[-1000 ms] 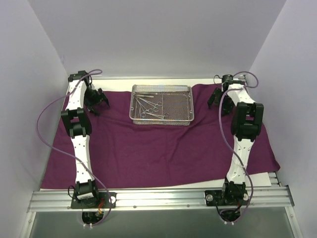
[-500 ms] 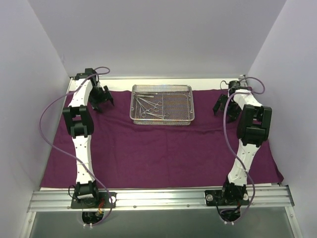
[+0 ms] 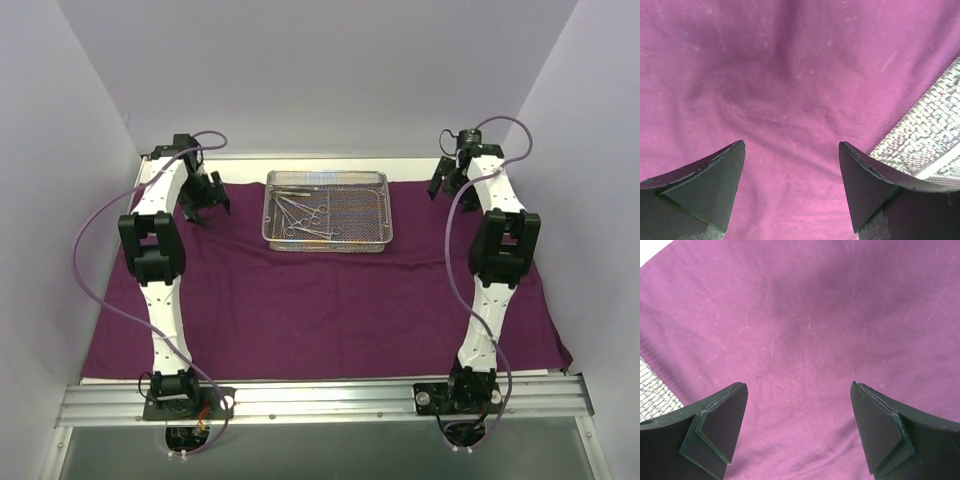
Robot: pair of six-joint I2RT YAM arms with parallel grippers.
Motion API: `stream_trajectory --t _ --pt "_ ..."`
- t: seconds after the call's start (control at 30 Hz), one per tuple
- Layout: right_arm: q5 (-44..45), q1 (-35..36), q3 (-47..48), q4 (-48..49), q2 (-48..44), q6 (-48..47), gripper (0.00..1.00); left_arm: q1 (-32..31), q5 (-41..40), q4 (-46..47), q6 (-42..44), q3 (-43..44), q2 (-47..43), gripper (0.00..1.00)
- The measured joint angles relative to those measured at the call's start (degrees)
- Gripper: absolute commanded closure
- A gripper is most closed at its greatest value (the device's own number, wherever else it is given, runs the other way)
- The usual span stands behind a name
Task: Open and lay out the surgical kit
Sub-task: Smooth out the surgical kit at the center of the board.
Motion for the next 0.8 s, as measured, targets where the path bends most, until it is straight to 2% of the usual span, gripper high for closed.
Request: stream_trajectory --t 0.23,0.47,0.8 --pt "0.9 -0.1 3.9 -2.0 8.1 -2.1 0.14 -0.2 -3.7 -0.6 1.4 0.5 3.0 0.15" --pt "2.1 -0.2 9.6 -3.4 13.9 -2.2 0.14 -0.2 -7.6 -5.5 2.8 10.1 11.5 0.15" --pt "3.3 0.0 20.5 -7.7 20.0 -2.5 0.14 1.6 -3.9 -11.6 2.6 19.1 16.6 0.15"
